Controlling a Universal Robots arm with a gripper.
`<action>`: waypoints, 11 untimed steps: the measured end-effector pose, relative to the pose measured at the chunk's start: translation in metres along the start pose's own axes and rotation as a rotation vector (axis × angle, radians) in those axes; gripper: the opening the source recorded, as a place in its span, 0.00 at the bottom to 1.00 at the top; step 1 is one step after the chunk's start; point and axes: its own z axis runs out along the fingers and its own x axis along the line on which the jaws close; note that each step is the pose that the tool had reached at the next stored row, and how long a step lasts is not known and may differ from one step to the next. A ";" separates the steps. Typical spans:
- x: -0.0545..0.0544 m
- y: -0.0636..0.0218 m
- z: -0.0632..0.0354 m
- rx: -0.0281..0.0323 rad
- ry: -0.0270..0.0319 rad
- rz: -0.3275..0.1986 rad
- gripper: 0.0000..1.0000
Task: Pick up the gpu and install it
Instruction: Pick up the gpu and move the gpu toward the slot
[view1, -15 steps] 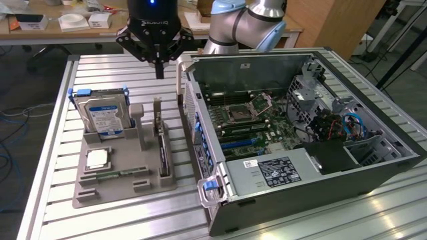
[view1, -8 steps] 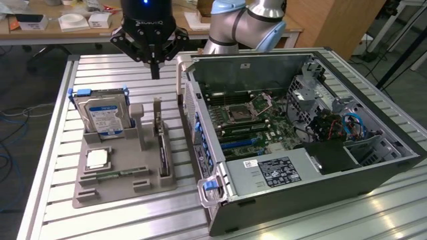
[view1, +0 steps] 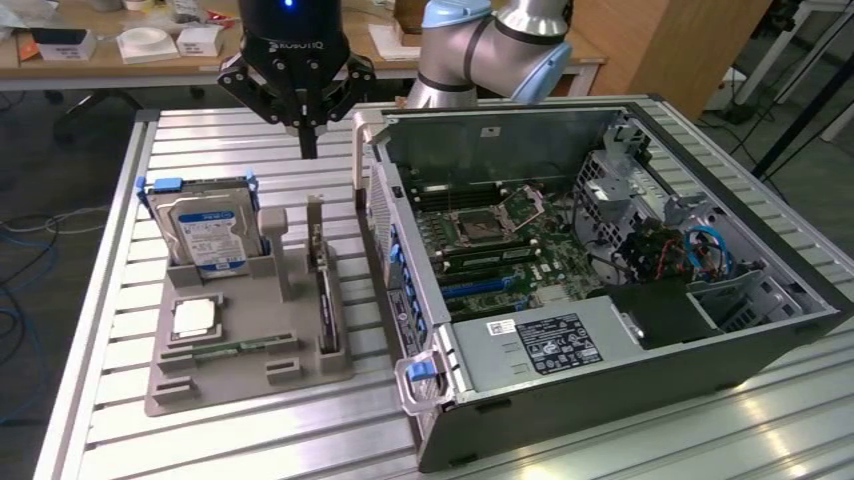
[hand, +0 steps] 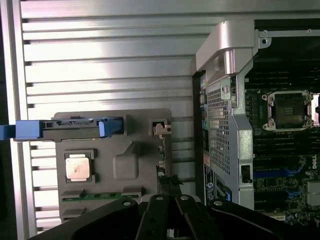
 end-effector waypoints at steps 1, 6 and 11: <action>0.000 0.0000 0.0000 0.0000 -0.0001 0.000 0.11; 0.000 0.0000 0.0013 0.0000 0.0000 0.000 0.11; 0.000 -0.0003 0.0059 0.0008 0.0000 0.000 0.11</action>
